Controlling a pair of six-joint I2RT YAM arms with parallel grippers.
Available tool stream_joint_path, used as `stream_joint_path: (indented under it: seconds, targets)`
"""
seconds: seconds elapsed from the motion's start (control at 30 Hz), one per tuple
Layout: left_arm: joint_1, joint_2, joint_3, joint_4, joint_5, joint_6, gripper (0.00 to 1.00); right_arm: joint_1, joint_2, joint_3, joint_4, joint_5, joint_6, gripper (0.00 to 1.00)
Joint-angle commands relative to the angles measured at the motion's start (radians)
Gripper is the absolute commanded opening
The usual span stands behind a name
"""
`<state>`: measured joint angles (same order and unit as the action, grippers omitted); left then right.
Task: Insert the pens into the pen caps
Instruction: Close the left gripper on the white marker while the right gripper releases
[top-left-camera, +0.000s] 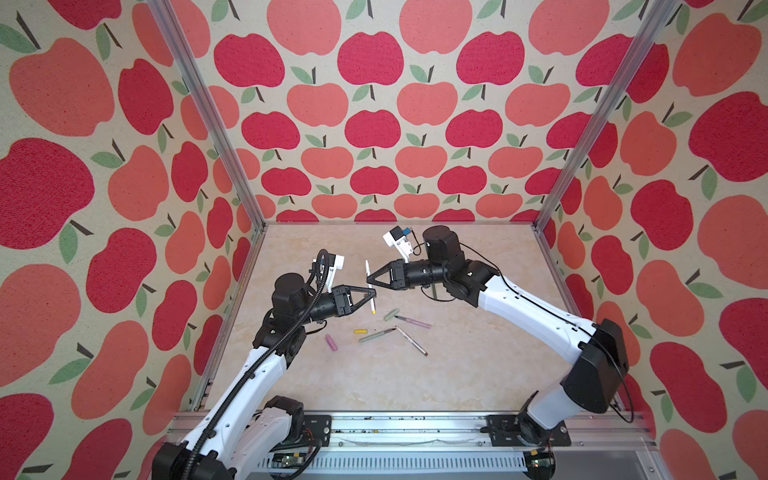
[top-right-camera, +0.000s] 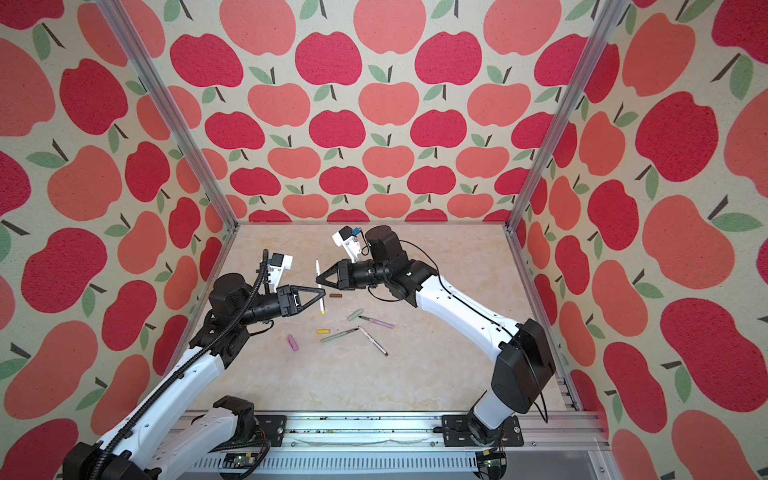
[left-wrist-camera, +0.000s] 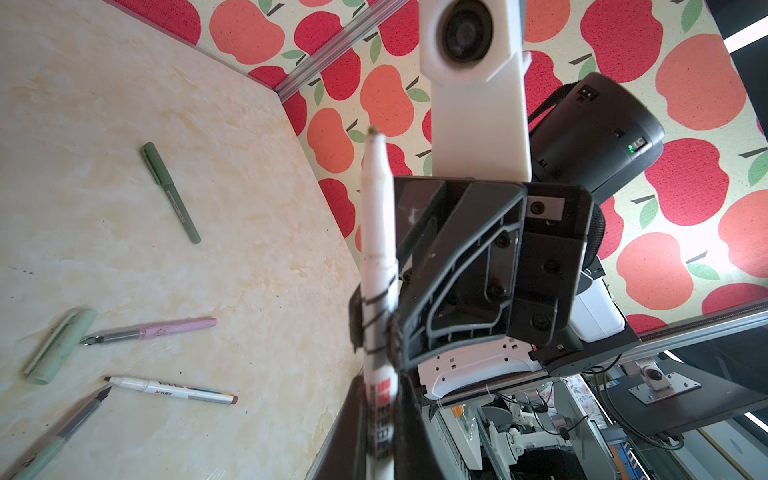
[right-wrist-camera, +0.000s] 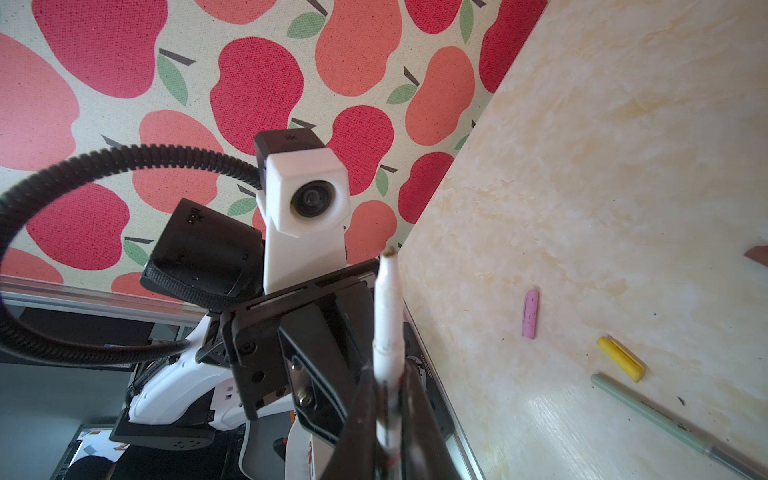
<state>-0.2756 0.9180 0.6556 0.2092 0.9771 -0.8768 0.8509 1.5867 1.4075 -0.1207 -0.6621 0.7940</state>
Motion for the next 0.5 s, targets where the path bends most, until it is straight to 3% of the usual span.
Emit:
stream_joint_path:
  seconds: [0.0,0.2,0.47]
  targets:
    - [-0.001,-0.009,0.030,-0.042,-0.036,0.038,0.00,0.009,-0.014,0.017,0.000,-0.018,-0.025,0.16]
    - [0.022,-0.087,0.060,-0.288,-0.131,0.155,0.00,-0.004,-0.027,0.062,-0.111,0.048,-0.096,0.41]
    - [0.091,-0.232,0.083,-0.689,-0.275,0.237,0.00,0.001,0.010,0.130,-0.430,0.264,-0.301,0.45]
